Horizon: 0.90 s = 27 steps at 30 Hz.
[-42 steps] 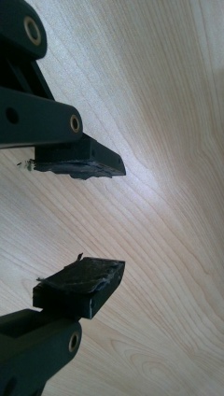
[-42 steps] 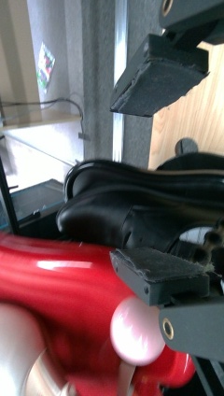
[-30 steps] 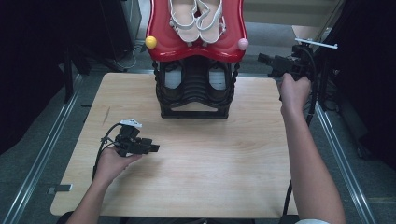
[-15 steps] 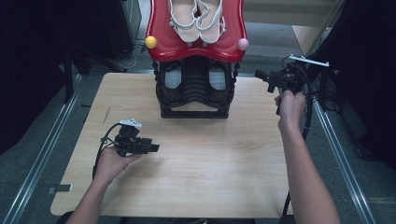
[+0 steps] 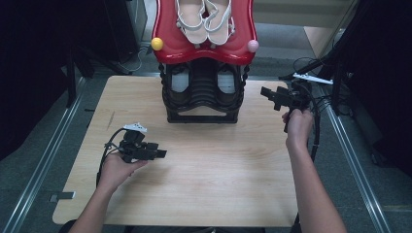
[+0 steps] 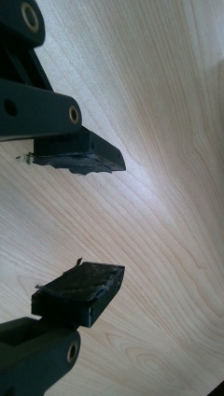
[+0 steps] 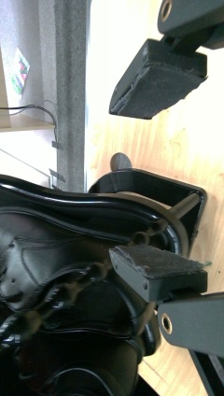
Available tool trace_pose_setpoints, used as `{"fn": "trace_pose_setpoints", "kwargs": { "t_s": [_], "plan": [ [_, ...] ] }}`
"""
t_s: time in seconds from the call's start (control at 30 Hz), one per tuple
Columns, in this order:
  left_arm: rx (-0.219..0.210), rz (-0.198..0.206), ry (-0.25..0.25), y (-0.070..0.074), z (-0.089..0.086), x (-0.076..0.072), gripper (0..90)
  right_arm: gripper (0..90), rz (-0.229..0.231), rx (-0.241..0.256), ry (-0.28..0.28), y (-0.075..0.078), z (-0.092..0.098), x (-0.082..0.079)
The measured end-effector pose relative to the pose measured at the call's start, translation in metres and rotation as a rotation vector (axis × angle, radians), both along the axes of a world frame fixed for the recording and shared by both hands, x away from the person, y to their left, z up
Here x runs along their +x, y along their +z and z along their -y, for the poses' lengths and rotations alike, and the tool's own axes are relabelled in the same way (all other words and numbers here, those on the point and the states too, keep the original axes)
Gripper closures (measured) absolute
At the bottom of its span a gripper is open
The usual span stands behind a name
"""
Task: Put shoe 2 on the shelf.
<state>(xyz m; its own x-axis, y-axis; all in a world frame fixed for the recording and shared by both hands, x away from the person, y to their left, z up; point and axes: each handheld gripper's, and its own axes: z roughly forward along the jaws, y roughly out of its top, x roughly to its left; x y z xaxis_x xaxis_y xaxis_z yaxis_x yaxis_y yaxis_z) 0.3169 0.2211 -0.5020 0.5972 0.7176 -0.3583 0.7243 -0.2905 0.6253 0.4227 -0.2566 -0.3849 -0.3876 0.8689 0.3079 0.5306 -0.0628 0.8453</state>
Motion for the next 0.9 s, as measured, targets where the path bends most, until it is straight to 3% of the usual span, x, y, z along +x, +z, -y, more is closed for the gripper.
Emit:
{"fn": "trace_pose_setpoints", "kwargs": {
  "t_s": [0.23,0.9],
  "plan": [
    [0.000,0.002,-0.003,-0.001,0.000,0.000,40.8,26.4,0.009,0.020,0.012,-0.011,0.002,-0.012],
    [0.010,0.009,-0.007,-0.001,0.001,0.000,40.4,26.5,-0.056,0.018,0.051,-0.064,-0.005,-0.041]
  ]
}}
